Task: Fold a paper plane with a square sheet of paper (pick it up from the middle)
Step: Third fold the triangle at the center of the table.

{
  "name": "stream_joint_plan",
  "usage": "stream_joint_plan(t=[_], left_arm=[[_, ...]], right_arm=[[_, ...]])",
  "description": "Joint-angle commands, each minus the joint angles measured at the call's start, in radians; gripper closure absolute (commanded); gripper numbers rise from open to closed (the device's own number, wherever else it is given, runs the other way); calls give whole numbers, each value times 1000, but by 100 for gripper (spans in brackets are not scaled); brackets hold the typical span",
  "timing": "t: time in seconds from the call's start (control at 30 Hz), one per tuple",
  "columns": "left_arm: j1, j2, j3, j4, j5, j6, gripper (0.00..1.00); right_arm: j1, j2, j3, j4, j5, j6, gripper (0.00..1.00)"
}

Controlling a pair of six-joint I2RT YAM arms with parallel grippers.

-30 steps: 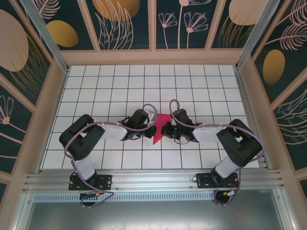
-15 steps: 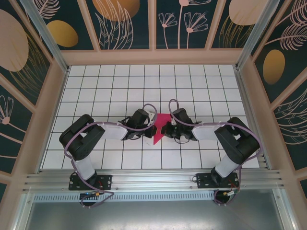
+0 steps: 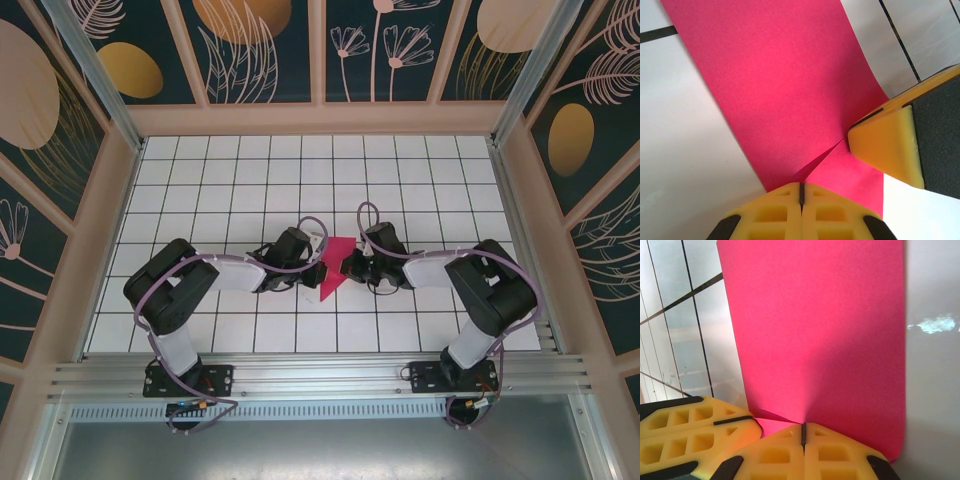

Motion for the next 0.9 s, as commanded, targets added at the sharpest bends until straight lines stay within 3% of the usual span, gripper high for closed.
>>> stream_joint_plan(t=[0.0, 0.2, 0.37, 0.6, 0.87], left_arm=[[3, 39, -17, -124, -48, 8, 100], [2, 36, -21, -124, -50, 7, 100], [2, 42, -15, -124, -45, 5, 100], [2, 39, -15, -128, -44, 5, 100], [3, 40, -16, -128, -40, 7, 100]], right_arm=[[-15, -34, 16, -57, 10, -39, 97], [-68, -101, 15, -59, -25, -70, 96], [-84, -41, -20, 3, -67, -63, 96], [-92, 18, -40, -4, -17, -60, 96], [-103, -98, 16, -92, -26, -106, 95]])
